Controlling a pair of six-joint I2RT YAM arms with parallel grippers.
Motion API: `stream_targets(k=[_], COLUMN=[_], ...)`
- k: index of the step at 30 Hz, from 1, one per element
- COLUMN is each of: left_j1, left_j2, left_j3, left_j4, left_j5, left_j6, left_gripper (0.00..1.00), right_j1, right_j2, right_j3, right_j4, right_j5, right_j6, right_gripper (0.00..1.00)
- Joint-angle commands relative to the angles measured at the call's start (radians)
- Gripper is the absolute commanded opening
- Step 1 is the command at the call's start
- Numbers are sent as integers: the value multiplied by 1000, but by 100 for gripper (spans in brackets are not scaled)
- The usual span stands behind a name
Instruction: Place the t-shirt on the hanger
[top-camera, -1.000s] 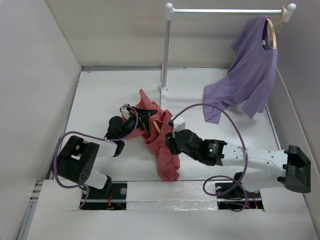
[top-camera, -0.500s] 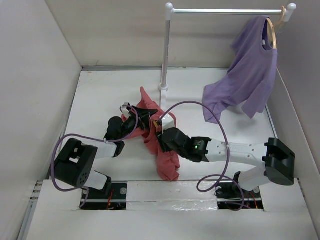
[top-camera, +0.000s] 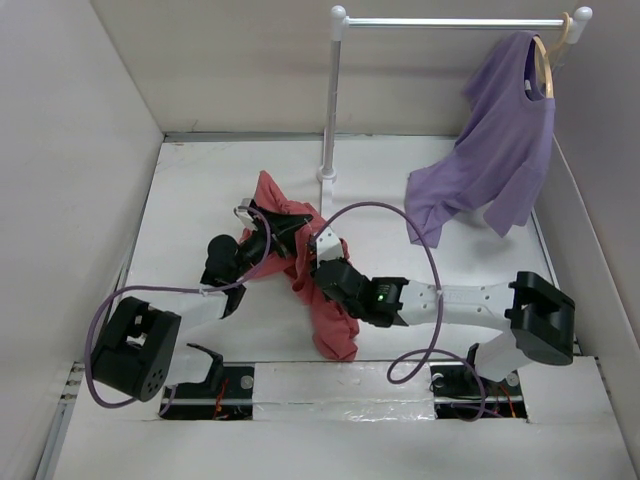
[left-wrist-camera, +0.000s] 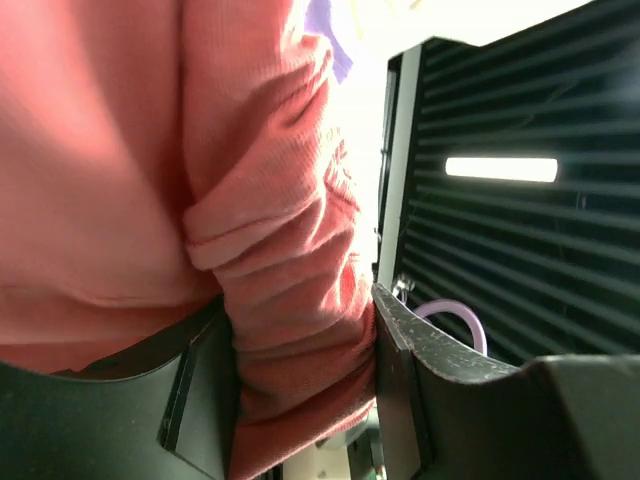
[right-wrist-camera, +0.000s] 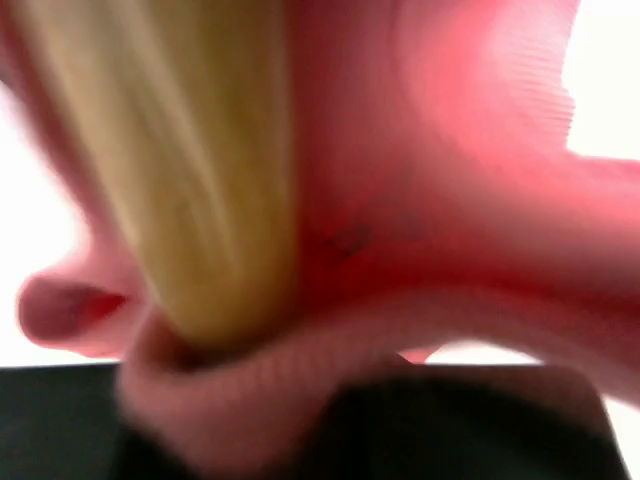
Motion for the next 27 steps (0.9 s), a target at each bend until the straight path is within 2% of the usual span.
stream_targets(k=[1,4,5,6,7,9,10,14,16,22,27], left_j1=[-5,36,48,48,48,48,48,48,48,48,48], left_j2=[-81,-108,-130,-141,-154,-196,-211,-320,-351,-446,-469], left_j3=[51,101,111,122,154,195,220,364,417,445,386], left_j4=[263,125,87,-6,-67,-236,-298,-637,-723,-889,-926], left_j5=[41,77,82,71,61,27,12,-134,-191,-344,-470], left_j6=[51,152,187,270,316,466,519,737,831,942,1020], left_gripper=[0,0,5,14,30,43,54,70,72,71,70], right_j1=[0,0,0,0,0,0,0,-21,-37,-55,-66], right_j2=[-56,-160,-192,-226,-288,-349,-376,-484,-502,-563,-636], right_j3=[32,15,8,0,-2,-9,-17,-55,-68,-74,-8], right_j4=[65,0,-30,-50,-75,-141,-156,-202,-208,-220,-313], right_j5=[64,-6,-62,-89,-115,-175,-186,-210,-227,-252,-285], right_j6=[-15,-4,-3,5,19,45,51,71,76,65,54], right_gripper=[0,0,0,0,0,0,0,0,0,0,0])
